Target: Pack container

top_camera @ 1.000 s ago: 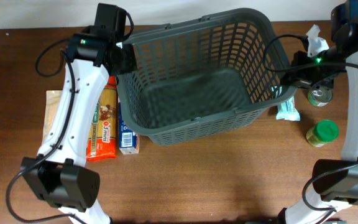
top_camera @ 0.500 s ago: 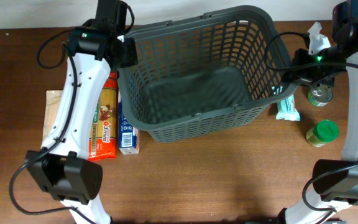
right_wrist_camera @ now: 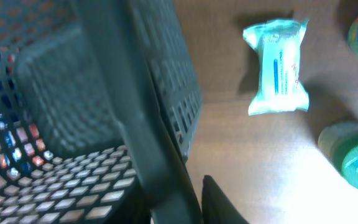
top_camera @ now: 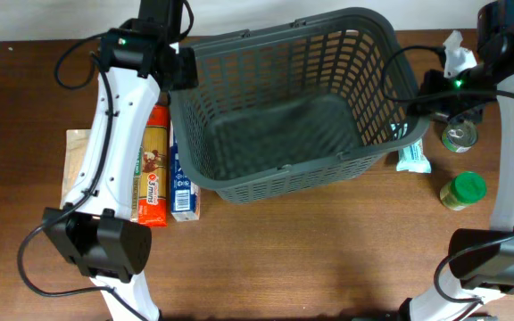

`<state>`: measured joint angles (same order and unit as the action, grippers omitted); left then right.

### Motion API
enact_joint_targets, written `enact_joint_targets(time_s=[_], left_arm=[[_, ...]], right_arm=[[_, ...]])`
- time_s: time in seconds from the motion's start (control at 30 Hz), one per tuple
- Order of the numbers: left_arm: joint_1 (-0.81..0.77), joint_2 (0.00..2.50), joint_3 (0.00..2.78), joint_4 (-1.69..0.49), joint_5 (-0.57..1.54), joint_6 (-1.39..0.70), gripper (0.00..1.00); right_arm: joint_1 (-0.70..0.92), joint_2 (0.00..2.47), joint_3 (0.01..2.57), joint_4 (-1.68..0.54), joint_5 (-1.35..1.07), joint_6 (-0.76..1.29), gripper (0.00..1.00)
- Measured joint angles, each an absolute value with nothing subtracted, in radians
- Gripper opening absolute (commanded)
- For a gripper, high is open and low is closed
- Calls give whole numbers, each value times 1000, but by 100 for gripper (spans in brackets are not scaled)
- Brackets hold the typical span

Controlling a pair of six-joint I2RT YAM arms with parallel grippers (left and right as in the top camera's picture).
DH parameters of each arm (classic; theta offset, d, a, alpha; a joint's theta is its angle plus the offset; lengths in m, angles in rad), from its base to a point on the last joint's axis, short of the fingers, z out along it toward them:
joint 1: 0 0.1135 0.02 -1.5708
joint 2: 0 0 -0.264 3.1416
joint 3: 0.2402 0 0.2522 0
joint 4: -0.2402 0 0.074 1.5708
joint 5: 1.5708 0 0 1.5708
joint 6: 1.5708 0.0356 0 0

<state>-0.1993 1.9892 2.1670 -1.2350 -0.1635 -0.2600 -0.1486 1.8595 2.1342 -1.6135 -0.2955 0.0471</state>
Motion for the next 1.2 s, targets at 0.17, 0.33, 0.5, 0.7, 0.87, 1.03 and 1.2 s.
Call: enact_joint_targets(time_s=[0.17,0.33,0.5,0.7,0.87,1.03,1.2], left_arm=[[-199,1990,2314,-1302,-170,-256,52],[-199,1990,2422,-1404,-173,-253,52],[-199,1990,2459,-1534,-174,-253,38],[-200,1990,2497,-1606,-176,-250,11],[-203,1990,2546,-1631,-147,-265,2],[-218,1990,2550,-1684,-68,-295,1],[-252,1990,2550,-1684,-44,-321,22]], right_arm=[[-149,1856,2134,-1557,-289,42,37],[-149,1855,2140,-1522,-296,35,49],[-149,1855,2206,-1505,-311,20,56],[-149,1853,2310,-1487,-337,14,56],[-149,1846,2355,-1494,-397,14,56],[-149,1841,2360,-1515,-432,14,56],[-149,1841,2360,-1522,-440,14,55]])
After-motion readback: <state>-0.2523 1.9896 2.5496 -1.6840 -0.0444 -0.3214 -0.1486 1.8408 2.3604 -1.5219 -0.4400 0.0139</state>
